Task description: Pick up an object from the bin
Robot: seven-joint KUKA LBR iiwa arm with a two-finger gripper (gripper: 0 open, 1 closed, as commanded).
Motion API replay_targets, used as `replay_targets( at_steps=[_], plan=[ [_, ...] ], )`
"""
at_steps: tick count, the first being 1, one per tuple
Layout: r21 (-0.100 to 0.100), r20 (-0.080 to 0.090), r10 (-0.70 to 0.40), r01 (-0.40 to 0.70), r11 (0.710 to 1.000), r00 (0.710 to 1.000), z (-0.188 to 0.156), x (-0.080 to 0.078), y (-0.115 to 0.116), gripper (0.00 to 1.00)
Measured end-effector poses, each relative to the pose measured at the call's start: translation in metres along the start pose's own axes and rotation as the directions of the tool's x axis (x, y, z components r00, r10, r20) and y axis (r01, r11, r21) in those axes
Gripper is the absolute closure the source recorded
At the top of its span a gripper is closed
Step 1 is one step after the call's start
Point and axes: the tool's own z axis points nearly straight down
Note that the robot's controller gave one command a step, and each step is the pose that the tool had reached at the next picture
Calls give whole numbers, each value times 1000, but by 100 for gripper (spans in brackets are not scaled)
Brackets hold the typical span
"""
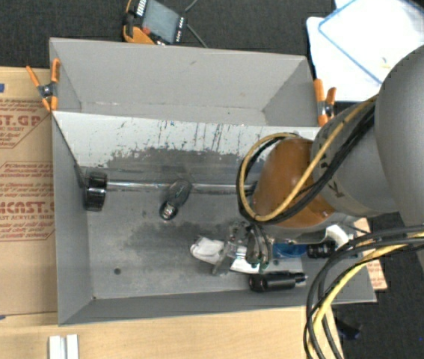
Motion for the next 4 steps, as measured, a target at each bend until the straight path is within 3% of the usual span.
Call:
replay_targets(
  at_steps=[1,2,3,4],
  plan=[
    [0,0,0,0,1000,1000,0,0,0,100],
    [5,-12,0,0,1000,1000,-21,4,-2,100],
    [1,-4,0,0,1000,1000,-48,1,0,100],
    [3,-8,0,0,1000,1000,-59,3,0,100]
  ],
)
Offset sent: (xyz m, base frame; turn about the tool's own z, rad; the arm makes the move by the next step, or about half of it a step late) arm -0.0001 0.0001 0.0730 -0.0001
